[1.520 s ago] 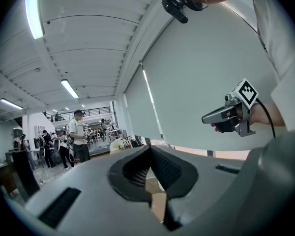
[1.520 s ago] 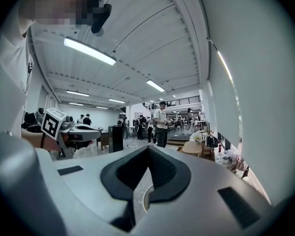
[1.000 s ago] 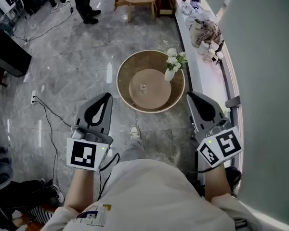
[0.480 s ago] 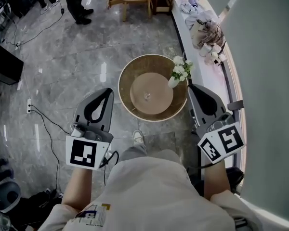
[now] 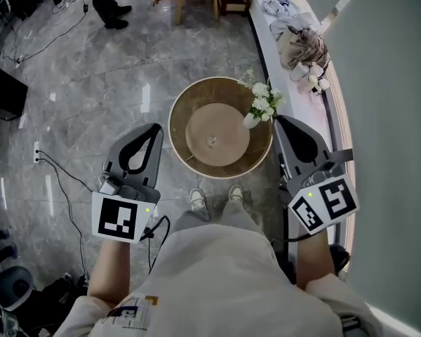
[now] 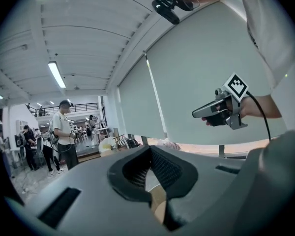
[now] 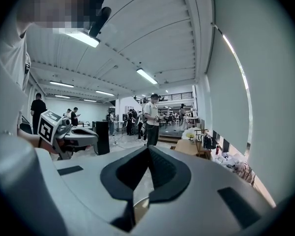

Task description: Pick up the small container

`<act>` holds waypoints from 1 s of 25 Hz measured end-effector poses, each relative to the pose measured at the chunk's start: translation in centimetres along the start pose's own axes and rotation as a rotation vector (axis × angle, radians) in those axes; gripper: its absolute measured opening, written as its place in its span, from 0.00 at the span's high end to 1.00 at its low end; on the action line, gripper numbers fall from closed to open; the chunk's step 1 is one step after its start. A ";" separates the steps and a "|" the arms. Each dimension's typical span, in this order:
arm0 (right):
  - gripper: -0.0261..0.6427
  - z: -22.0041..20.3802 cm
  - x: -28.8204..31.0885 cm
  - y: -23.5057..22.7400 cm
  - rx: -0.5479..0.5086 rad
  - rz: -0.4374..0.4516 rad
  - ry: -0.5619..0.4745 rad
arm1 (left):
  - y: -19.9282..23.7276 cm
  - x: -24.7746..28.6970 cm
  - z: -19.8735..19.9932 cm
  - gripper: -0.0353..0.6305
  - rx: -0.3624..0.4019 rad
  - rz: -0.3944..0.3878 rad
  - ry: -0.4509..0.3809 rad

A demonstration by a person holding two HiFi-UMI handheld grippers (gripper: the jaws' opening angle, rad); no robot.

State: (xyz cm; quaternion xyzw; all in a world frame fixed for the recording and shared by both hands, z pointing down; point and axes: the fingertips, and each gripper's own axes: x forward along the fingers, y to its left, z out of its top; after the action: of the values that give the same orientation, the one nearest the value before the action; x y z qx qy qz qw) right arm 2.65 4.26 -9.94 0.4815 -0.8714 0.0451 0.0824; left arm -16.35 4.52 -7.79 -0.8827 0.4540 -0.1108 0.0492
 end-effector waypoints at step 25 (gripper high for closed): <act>0.95 -6.5 6.2 -5.9 0.038 0.169 0.052 | -2.3 9.1 -3.6 0.92 -0.002 0.081 0.037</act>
State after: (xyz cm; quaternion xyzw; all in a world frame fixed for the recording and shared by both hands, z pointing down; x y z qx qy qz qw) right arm 5.00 -3.02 -2.40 0.4066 -0.9054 0.0810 0.0919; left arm -10.24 -1.49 -2.46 -0.8614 0.4905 -0.1246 0.0442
